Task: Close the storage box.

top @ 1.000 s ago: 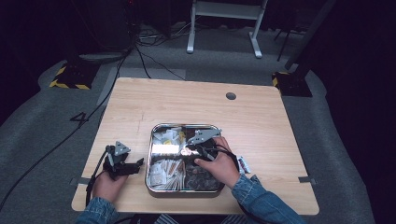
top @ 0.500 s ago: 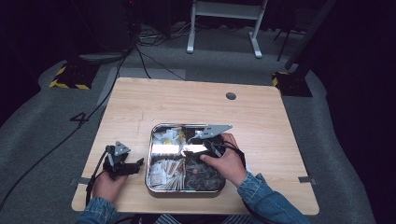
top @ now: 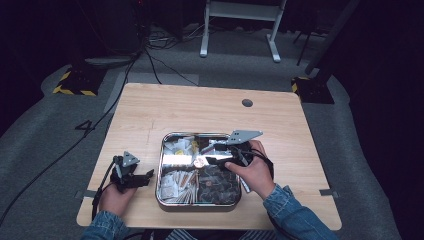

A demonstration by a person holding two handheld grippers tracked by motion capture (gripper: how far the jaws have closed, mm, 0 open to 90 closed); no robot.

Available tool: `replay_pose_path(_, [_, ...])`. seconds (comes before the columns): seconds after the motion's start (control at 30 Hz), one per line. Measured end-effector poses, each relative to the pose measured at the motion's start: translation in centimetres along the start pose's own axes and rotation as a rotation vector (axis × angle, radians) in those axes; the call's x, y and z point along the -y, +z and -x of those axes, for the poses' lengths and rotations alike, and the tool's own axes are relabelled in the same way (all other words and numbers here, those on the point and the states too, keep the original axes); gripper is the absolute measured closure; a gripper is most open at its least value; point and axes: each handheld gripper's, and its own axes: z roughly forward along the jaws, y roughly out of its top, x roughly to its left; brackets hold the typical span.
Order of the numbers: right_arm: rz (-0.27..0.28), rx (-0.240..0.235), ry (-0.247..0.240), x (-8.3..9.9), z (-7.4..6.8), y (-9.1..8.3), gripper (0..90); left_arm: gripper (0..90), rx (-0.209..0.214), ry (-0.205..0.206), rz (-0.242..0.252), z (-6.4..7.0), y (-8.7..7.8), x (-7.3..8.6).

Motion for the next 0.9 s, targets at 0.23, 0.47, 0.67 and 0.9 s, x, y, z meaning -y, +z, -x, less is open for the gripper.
replay_pose_path(0.23, [0.019, 0.028, 0.016, 0.3, 0.7, -1.6, 41.9, 22.2, 0.000, 0.000, 0.000, 0.0, 0.0, 0.0])
replay_pose_path(0.47, [0.036, 0.065, 0.036, 0.8, 1.6, -3.5, 41.8, 22.2, -0.001, 0.000, 0.000, 0.0, 0.0, 0.0])
replay_pose_path(0.67, [0.055, 0.094, 0.054, 1.4, 2.4, -5.3, 41.7, 22.2, 0.000, 0.001, 0.000, 0.0, 0.0, 0.0])
replay_pose_path(0.9, [0.066, 0.131, 0.086, 2.5, 3.4, -7.1, 41.7, 22.2, -0.001, 0.001, 0.000, 0.0, 0.0, 0.0])
